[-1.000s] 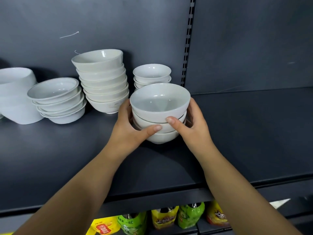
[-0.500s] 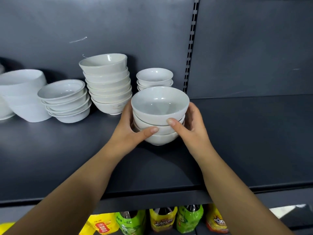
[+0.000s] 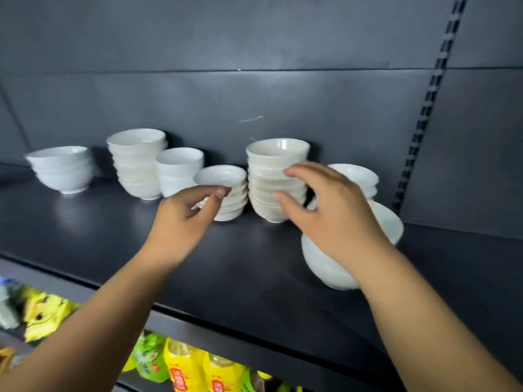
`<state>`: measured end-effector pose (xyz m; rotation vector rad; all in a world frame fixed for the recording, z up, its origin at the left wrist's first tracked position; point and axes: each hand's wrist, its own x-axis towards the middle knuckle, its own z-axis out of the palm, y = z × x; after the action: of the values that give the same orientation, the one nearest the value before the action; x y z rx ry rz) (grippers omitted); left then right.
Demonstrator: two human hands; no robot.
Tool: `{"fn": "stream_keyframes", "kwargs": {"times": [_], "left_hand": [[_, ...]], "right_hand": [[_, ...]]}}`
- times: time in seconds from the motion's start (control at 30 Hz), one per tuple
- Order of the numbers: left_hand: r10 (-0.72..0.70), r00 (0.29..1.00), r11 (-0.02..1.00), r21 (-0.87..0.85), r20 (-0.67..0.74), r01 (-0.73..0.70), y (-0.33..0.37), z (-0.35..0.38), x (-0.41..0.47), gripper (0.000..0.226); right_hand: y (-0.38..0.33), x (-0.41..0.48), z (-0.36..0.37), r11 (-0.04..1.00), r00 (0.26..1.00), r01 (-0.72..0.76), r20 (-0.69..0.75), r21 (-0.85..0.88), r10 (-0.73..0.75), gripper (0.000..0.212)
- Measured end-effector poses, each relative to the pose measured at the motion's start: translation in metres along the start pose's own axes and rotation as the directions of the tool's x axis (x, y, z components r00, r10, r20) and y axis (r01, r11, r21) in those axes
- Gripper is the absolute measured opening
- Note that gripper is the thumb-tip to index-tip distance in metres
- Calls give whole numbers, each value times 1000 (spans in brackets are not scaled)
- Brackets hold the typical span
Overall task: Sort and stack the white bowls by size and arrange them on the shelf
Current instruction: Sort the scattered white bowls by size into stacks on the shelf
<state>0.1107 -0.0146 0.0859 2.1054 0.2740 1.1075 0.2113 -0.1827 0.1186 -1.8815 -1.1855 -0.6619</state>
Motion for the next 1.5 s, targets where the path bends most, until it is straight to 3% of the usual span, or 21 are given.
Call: {"fn": "stream_keyframes", "kwargs": {"times": [0.03,0.13,0.3,0.43,0.5,0.63,0.83,0.93,1.3,1.4,1.5], "left_hand": [[26,1000,997,71,-17,-24,-4,-17,-4,7],[104,994,954,284,-23,-93,-18,-72,-19,37],[-2,994,875,481,-107,53,-56,-183,-57,52],[-151,977,822,530,-149,208,-91,-277,-89,14],[-192,970,775,584,-149,243,-110,-315,-101,25],[-312,921,707,590,-233,389,-154,-383,-123,13],[-323,900,618,655,-293,435,-196,-462,-140,22],[-357,875,585,653,-326,482,-222,-490,-142,12],[-366,876,567,672,-313,477,-352,-549,-72,17],[-340,900,620,654,-273,433,-379,-558,-43,18],[-331,911,657,633,-246,410,-413,-568,-5,33]], "right_hand": [[-11,3,12,1000,999,29,44,4,-29,39],[-43,9,54,995,976,80,197,63,-91,29],[-101,13,134,980,921,118,351,163,-169,28],[-160,15,205,972,879,133,430,196,-207,29],[-189,18,239,967,866,139,447,214,-224,28],[-243,25,303,961,839,168,480,220,-257,27],[-294,48,374,949,701,243,639,201,-315,29],[-313,65,413,948,664,247,678,199,-315,29],[-345,156,589,965,709,54,670,255,-217,32],[-347,185,631,955,740,-44,652,292,-166,31],[-358,217,681,953,798,-47,585,300,-145,31]]}}
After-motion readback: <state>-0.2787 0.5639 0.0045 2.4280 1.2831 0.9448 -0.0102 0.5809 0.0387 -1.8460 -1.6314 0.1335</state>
